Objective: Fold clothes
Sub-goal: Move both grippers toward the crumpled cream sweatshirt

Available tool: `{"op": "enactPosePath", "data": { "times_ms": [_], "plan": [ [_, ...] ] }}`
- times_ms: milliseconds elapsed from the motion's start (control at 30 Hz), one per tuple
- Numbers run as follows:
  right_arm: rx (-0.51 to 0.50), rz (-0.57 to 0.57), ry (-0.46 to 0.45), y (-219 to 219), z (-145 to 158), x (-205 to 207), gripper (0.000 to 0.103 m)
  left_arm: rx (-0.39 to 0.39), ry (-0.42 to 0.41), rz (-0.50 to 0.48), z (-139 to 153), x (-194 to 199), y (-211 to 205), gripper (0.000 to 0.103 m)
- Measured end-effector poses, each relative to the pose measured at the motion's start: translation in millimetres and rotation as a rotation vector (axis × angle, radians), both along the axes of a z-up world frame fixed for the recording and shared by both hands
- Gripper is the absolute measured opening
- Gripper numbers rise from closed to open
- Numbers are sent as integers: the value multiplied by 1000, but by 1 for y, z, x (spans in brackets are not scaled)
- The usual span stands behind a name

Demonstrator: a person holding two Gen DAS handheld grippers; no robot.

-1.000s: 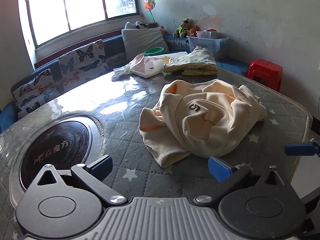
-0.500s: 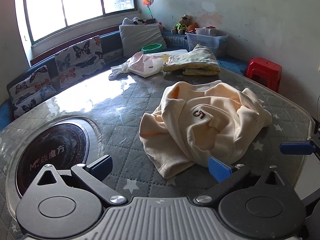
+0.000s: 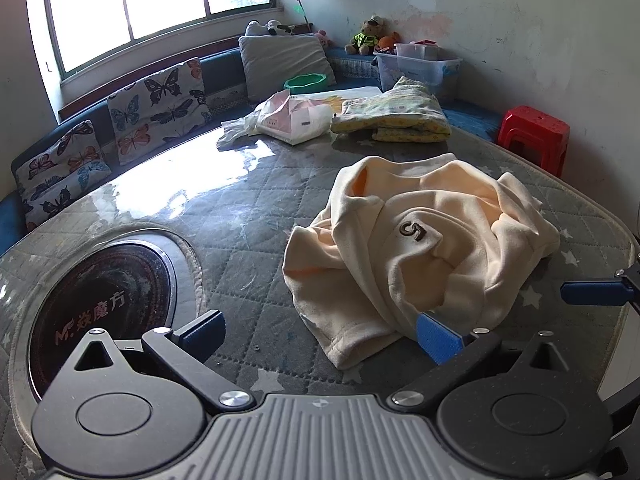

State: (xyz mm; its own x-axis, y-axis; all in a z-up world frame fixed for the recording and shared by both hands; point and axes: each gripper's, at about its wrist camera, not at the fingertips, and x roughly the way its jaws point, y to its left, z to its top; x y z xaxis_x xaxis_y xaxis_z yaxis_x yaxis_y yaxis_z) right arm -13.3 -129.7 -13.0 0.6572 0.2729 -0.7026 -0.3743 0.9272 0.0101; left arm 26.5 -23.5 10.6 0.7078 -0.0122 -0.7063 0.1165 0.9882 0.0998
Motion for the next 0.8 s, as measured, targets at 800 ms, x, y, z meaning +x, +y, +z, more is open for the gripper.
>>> {"op": "enactPosePath", "data": {
  "times_ms": [800],
  "plan": [
    [5,22,-2,-5,4,23,103,-5,39,11,-1,26,3,103]
  ]
}}
